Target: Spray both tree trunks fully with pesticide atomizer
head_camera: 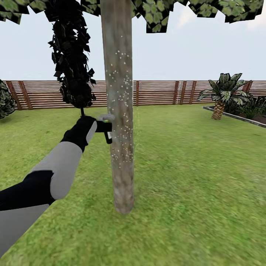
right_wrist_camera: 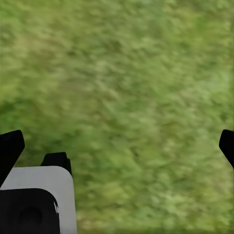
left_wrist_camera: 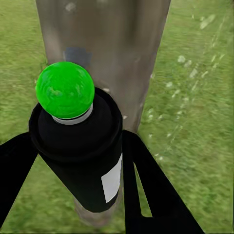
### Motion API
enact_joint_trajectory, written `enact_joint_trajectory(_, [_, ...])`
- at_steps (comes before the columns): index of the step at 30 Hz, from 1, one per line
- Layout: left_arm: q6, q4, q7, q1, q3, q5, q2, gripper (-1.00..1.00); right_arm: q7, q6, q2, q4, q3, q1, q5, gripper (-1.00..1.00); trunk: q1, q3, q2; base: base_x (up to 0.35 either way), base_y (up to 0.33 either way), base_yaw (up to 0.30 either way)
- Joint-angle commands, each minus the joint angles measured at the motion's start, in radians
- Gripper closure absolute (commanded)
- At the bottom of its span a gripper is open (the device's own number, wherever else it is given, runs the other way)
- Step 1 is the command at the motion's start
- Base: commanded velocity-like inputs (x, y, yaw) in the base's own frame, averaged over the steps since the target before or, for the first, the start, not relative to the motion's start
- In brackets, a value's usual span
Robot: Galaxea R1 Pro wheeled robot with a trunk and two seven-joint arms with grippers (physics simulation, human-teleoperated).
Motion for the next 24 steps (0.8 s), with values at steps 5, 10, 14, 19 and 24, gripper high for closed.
enact_joint_trajectory(5, [-0.001, -0.013, 0.004, 0.000, -0.003, 0.000, 0.034, 1.00, 0.000, 0.000, 0.000, 0.000, 0.000, 0.000, 0.000, -1.00, 0.000, 0.000, 0.000, 0.000, 0.000, 0.000])
enact_joint_trajectory(10, [0.075, -0.124, 0.004, -0.001, -0.005, -0.001, 0.039, 1.00, 0.000, 0.000, 0.000, 0.000, 0.000, 0.000, 0.000, -1.00, 0.000, 0.000, 0.000, 0.000, 0.000, 0.000])
enact_joint_trajectory(14, [0.114, -0.188, 0.003, -0.002, -0.005, 0.000, 0.040, 1.00, 0.000, 0.000, 0.000, 0.000, 0.000, 0.000, 0.000, -1.00, 0.000, 0.000, 0.000, 0.000, 0.000, 0.000])
enact_joint_trajectory(19, [0.116, -0.176, 0.003, -0.002, 0.005, 0.000, 0.042, 1.00, 0.000, 0.000, 0.000, 0.000, 0.000, 0.000, 0.000, -1.00, 0.000, 0.000, 0.000, 0.000, 0.000, 0.000])
enact_joint_trajectory(24, [-0.028, 0.076, 0.003, -0.002, 0.008, 0.000, 0.046, 1.00, 0.000, 0.000, 0.000, 0.000, 0.000, 0.000, 0.000, -1.00, 0.000, 0.000, 0.000, 0.000, 0.000, 0.000])
